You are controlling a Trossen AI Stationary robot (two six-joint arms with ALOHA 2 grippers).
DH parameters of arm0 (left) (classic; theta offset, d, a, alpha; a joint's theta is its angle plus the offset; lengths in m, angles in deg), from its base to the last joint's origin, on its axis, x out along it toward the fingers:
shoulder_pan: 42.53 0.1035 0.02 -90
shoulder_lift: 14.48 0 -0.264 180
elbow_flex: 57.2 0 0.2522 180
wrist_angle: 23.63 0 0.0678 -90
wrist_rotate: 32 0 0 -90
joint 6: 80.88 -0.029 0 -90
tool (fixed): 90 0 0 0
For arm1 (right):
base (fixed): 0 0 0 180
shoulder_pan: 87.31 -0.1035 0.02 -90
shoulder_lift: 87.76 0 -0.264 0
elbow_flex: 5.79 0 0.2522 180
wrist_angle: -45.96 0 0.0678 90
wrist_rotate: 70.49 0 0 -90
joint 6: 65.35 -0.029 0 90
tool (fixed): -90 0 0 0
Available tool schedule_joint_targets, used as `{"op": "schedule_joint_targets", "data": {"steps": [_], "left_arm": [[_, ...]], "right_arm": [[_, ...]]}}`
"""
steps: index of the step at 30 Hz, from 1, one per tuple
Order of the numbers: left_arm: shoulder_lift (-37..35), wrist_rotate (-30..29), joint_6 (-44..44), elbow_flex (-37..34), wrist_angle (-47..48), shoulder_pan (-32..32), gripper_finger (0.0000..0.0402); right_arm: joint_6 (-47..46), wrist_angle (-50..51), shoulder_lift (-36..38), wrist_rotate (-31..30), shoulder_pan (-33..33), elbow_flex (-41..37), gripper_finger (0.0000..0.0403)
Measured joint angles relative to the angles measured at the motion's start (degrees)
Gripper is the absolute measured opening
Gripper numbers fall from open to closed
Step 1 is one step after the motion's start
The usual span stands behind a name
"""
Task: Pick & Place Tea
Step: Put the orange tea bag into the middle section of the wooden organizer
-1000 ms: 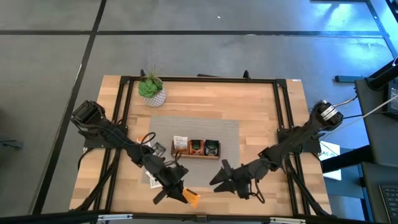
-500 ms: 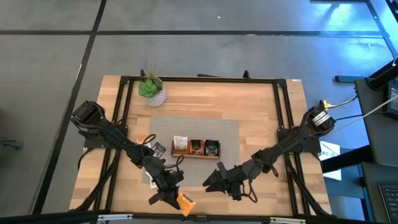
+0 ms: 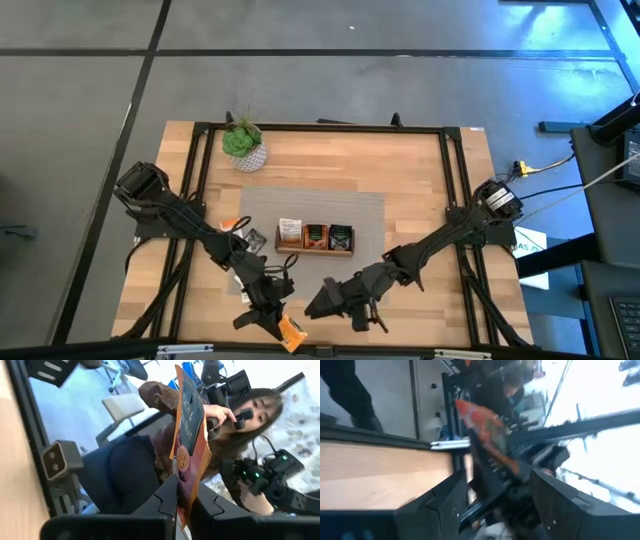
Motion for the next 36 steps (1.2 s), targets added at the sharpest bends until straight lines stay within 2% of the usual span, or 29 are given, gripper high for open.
{"op": "schedule_joint_targets", "data": {"steps": [4, 11, 15, 20, 36], "left_arm": [[0.00, 0.96, -0.01, 0.00, 0.03, -0.02, 0.0019], [0.00, 3.40, -0.01, 0.00, 0.47, -0.07, 0.0020], [0.00, 3.54, -0.01, 0.00, 1.03, -0.49, 0.0020], [0.00, 3.82, -0.01, 0.00, 1.10, -0.72, 0.0020], [0.00, 4.15, -0.01, 0.00, 1.34, 0.41, 0.0020]], "right_arm": [[6.09, 0.34, -3.21, 2.45, 0.00, 3.83, 0.0206], [11.57, 0.46, -8.23, 2.48, 0.11, 10.29, 0.0181], [11.40, 1.24, -9.18, 2.66, 0.48, 11.74, 0.0173], [11.59, 1.28, -9.06, 6.46, 0.70, 12.08, 0.0163], [9.79, 1.54, -9.06, 11.53, 2.84, 12.08, 0.0120]]}}
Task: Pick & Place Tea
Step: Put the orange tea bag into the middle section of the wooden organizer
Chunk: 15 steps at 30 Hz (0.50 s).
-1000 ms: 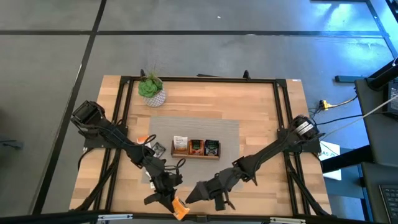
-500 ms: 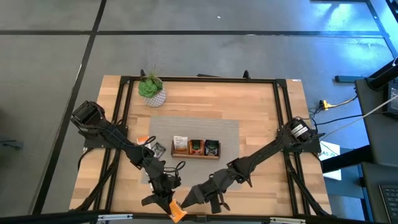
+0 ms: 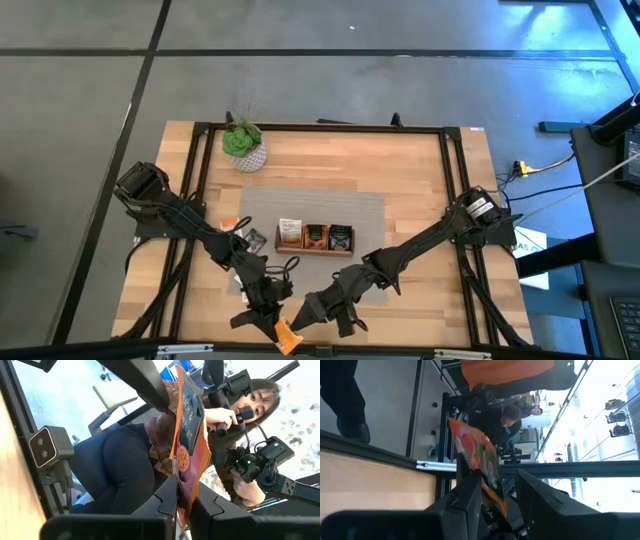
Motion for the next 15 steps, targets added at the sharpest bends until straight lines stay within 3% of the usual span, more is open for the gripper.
{"op": "schedule_joint_targets", "data": {"steps": [15], "left_arm": [[0.00, -2.22, 0.00, 0.00, -0.42, 0.12, 0.0020]], "right_arm": [[-1.50, 1.98, 0.00, -0.57, 0.09, -0.02, 0.0068]]}}
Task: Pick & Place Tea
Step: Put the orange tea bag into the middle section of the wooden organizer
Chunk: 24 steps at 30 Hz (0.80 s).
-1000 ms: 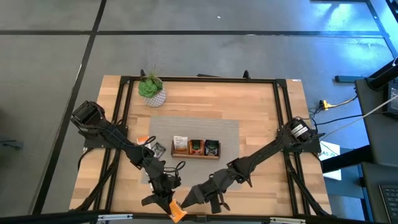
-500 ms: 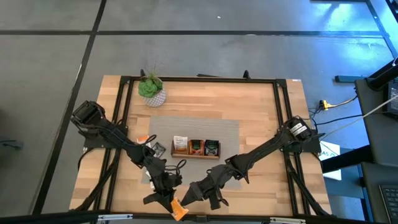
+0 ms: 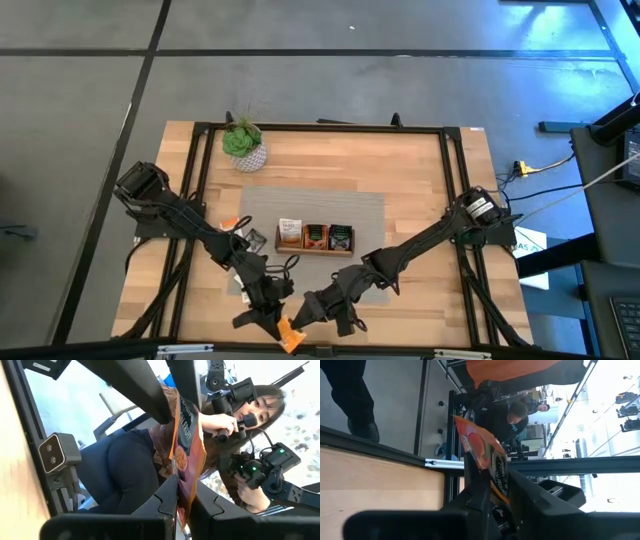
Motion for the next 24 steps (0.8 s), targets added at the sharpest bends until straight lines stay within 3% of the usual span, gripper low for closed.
{"op": "schedule_joint_targets", "data": {"steps": [12, 24], "left_arm": [[0.00, -0.62, 0.00, 0.00, 0.52, 0.02, 0.0020], [0.00, -2.08, -2.83, 0.00, 0.83, -0.01, 0.0034]], "right_arm": [[1.32, 0.04, 0.02, -0.07, 0.00, -0.02, 0.0007], [1.34, 0.00, 0.09, -2.88, -1.39, -0.02, 0.0004]]}}
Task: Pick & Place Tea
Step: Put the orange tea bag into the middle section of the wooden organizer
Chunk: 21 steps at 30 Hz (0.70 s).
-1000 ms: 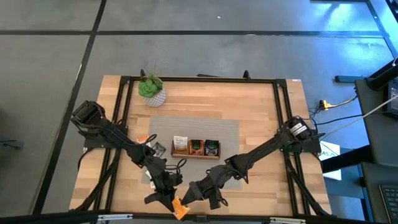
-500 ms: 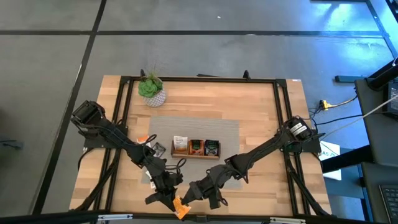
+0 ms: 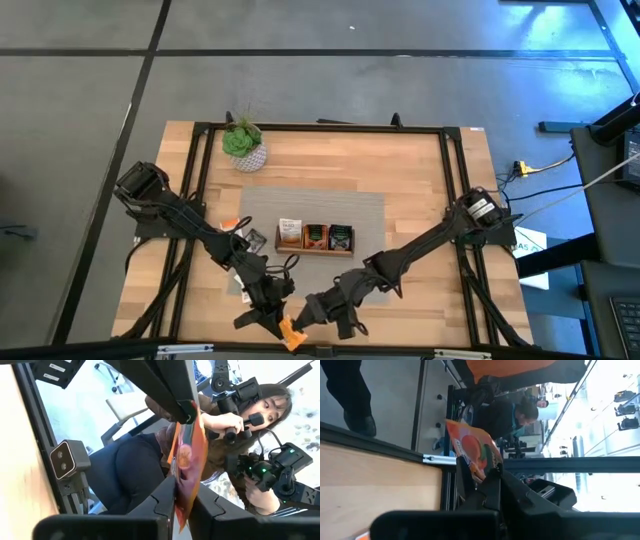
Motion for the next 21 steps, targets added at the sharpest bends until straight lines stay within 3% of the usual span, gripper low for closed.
{"op": "schedule_joint_targets", "data": {"steps": [12, 17, 21], "left_arm": [[0.00, -3.81, -0.66, 0.00, -0.02, 0.37, 0.0121], [-0.96, -2.47, -3.29, -0.56, 0.39, 0.34, 0.0134], [-3.53, -7.59, -3.63, -3.57, 3.19, 0.48, 0.0133]], "right_arm": [[-0.47, 0.66, 0.00, -2.34, -1.13, -0.02, 0.0004], [-6.79, 2.40, 0.00, -2.28, -1.54, -0.02, 0.0004], [-13.26, 4.69, 0.00, -3.59, -2.41, -0.02, 0.0004]]}}
